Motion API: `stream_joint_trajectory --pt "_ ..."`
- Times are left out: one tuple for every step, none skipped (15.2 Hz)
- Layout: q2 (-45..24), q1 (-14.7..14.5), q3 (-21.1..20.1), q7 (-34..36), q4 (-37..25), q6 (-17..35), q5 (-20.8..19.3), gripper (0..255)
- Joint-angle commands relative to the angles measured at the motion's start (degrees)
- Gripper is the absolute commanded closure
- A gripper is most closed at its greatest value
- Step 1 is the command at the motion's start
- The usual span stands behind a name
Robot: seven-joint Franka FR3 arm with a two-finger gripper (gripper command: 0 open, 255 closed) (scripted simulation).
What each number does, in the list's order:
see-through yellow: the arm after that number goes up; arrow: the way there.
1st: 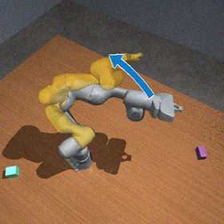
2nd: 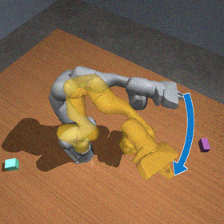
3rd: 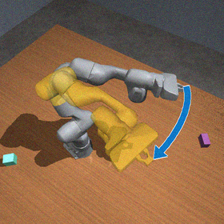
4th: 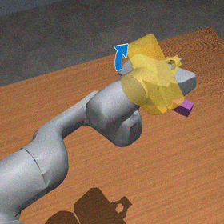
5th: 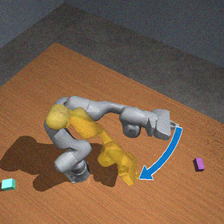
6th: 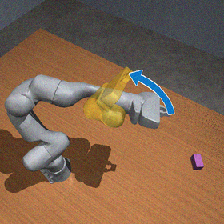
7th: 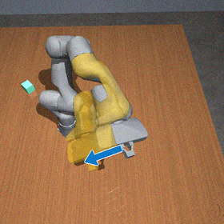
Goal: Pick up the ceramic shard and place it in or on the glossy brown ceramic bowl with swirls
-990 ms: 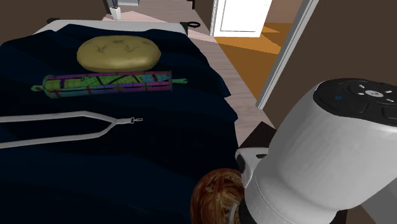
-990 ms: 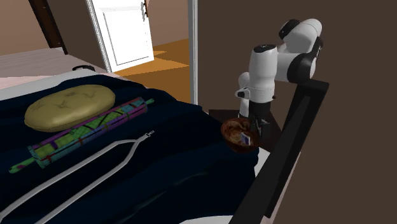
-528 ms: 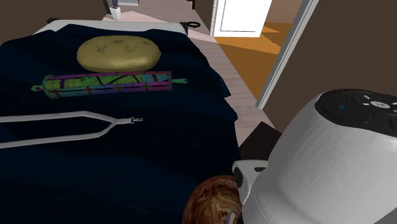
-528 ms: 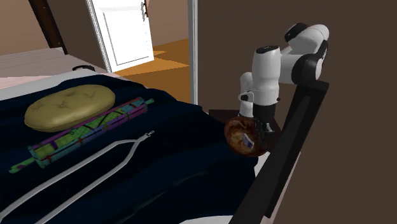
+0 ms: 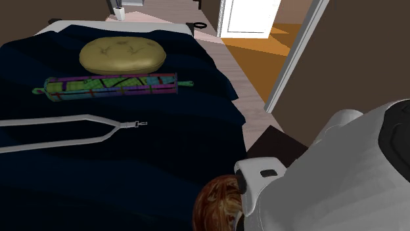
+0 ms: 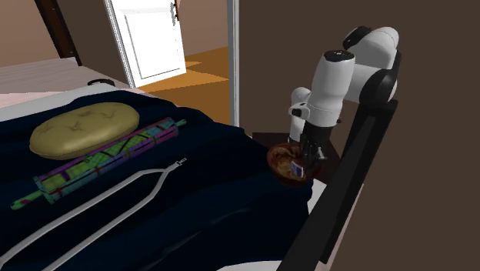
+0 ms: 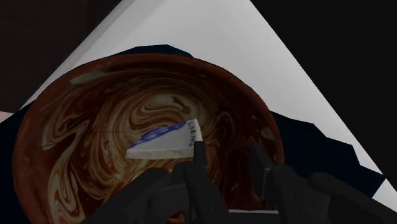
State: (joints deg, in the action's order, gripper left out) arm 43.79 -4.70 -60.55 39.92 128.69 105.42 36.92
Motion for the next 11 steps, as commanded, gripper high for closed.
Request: stream_joint_trajectory --pt "3.7 -5.4 4.5 -4.7 5.9 3.9 2.4 0" --pt "7.3 -10.3 8.4 -9.5 11.7 7.9 4.9 0" --pt "10.9 -14.6 11.6 -14.5 17.3 11.7 7.8 0" --pt "14.6 -18.2 14.2 -19.9 22.7 15.1 11.2 0" --pt "18.0 -20.2 15.6 -24.8 26.7 17.1 14.8 0" --pt "18.4 -18.9 14.1 -25.8 26.7 16.9 16.5 0" --pt "18.9 -17.5 12.7 -26.8 26.7 16.7 18.3 0" --pt "19.6 -15.9 11.1 -28.0 26.7 16.1 20.3 0" --pt "20.6 -14.2 9.5 -29.2 26.6 15.4 22.4 0" --pt "21.5 -12.6 8.0 -30.4 26.5 14.6 24.5 0" --pt "22.6 -11.0 6.5 -31.4 26.4 13.8 26.5 0"
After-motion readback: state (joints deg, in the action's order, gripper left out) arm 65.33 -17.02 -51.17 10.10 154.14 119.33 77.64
